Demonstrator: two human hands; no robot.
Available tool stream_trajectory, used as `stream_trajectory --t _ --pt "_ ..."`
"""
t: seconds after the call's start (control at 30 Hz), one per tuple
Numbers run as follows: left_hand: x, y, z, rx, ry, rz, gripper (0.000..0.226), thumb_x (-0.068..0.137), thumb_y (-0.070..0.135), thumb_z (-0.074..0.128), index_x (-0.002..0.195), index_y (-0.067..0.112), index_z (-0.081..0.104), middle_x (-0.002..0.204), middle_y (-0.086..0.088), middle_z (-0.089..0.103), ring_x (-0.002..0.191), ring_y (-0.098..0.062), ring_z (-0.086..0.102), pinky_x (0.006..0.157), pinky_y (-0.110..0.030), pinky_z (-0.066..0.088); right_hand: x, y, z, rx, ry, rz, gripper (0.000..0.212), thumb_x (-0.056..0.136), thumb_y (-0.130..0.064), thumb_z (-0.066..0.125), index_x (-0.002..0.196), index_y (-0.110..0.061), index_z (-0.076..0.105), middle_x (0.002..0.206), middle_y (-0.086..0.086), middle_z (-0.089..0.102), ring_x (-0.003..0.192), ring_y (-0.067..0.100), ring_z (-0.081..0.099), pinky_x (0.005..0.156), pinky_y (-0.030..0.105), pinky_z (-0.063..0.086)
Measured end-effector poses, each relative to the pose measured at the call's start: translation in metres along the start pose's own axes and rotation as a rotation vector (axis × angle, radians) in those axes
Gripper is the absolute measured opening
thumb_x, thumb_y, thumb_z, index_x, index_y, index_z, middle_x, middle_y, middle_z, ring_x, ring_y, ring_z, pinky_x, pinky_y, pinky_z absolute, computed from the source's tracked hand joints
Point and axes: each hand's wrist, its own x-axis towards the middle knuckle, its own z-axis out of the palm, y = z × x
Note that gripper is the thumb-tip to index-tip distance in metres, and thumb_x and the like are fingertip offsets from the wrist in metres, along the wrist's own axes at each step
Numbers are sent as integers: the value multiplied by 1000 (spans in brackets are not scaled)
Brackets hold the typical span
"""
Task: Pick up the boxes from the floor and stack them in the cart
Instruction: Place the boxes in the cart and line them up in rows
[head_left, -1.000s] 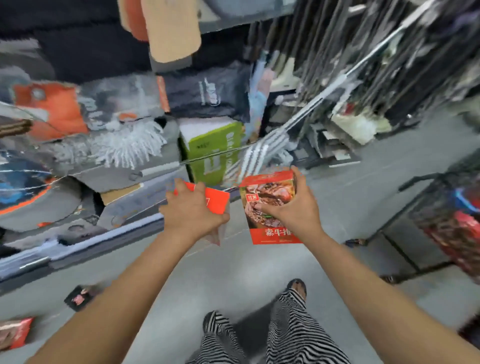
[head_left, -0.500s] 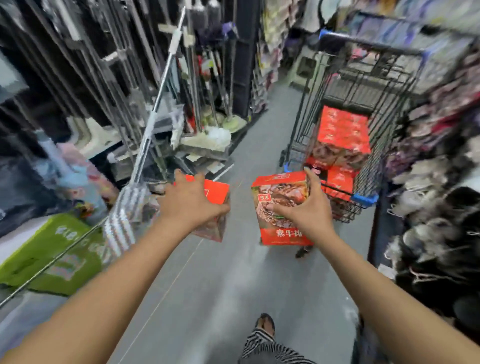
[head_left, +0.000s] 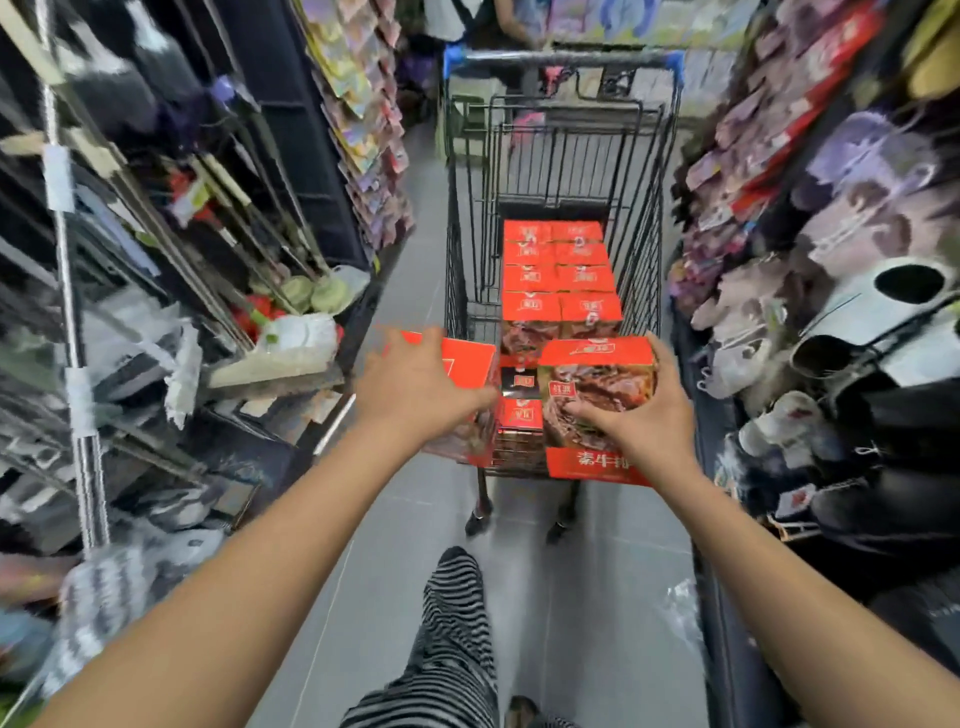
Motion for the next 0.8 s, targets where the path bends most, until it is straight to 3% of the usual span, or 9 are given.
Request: stream_trajectory --t 0.07,0.2,0.3,0.43,0.5,0.6,0.67,0.8 --pt "36 11 16 15 -22 45 85 62 72 64 130 25 43 128 -15 39 114 -41 47 92 -44 43 25 11 7 3 25 41 119 41 -54 90 143 -37 32 131 -3 59 119 14 56 104 35 44" --pt "96 28 50 57 -78 104 99 61 74 64 142 27 30 146 -19 24 124 -45 38 97 -48 40 69 25 22 23 87 122 113 48 -34 95 143 -31 35 125 -6 60 110 7 57 96 18 41" --pt "132 38 75 80 -126 121 106 62 73 65 147 29 19 152 -20 13 126 -44 35 99 -53 40 97 38 30 20 93 174 113 47 -36 95 141 -34 32 127 -6 58 113 10 58 101 27 44" --pt "164 48 108 79 -182 90 110 63 74 64 149 30 13 154 -19 13 129 -46 34 98 -54 41 123 59 34 29 67 225 116 48 -31 96 144 -32 30 122 -14 51 112 6 54 99 23 42" --pt "173 55 124 73 -203 53 112 63 74 65 150 28 11 153 -20 13 130 -46 33 98 -55 40 136 72 34 33 30 259 119 46 -32 96 145 -34 29 124 -14 53 114 6 56 102 27 44" --pt "187 68 144 90 -227 -7 113 64 76 61 150 26 7 153 -18 12 129 -44 33 96 -52 40 158 93 35 32 -71 315 120 44 -35 97 142 -43 28 113 -13 63 98 11 67 94 36 53" --pt "195 74 155 96 -230 -53 115 63 77 61 151 26 7 153 -18 13 127 -44 34 95 -51 42 172 99 34 8 -130 312 116 47 -28 97 141 -41 30 105 -19 61 93 11 67 89 32 54" --pt "209 85 177 76 -222 -153 116 62 77 64 150 25 9 153 -19 14 129 -45 34 95 -54 43 199 111 32 -64 -239 256 111 47 -32 96 137 -40 31 126 -6 58 115 13 56 103 33 45"
